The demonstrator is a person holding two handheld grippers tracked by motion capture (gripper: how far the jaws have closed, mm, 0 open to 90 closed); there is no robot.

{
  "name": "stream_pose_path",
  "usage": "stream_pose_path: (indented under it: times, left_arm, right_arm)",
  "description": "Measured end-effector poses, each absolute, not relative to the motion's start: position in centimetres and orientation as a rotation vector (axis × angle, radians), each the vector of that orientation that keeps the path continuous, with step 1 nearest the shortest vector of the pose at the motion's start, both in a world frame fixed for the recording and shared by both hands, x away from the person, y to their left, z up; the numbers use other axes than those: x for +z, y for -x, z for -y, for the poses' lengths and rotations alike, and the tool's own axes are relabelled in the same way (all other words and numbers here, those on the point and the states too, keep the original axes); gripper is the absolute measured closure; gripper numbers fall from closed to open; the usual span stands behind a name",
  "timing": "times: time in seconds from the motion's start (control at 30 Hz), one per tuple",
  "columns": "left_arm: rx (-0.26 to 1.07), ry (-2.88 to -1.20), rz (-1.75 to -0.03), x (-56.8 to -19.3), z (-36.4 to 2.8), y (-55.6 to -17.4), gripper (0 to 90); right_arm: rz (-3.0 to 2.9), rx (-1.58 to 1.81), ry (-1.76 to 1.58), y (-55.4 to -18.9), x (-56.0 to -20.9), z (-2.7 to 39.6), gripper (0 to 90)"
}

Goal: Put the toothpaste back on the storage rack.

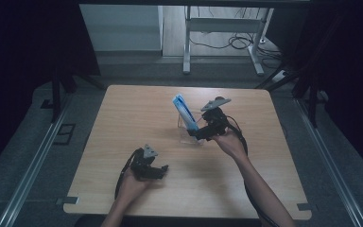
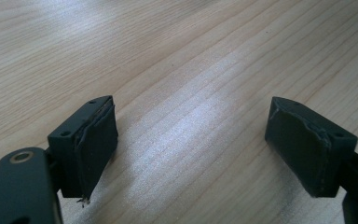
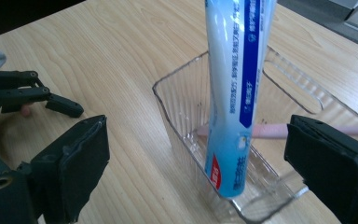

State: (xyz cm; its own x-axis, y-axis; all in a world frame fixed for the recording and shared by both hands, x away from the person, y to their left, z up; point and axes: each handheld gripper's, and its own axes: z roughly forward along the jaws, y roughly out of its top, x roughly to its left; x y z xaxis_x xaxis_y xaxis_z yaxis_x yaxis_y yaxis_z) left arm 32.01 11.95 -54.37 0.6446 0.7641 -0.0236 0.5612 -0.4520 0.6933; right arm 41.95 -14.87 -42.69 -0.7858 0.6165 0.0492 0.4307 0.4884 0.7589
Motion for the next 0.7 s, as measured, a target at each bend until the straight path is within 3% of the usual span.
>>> stream_pose_path:
  times: [0.7]
  left_arm:
    - [0.385, -2.186, -1.022, -54.4, -12.0, -32.0, 16.9]
  right_arm:
    - [-2.458, 1.176, -0.91, -40.3, -43.0, 17.6, 5.5]
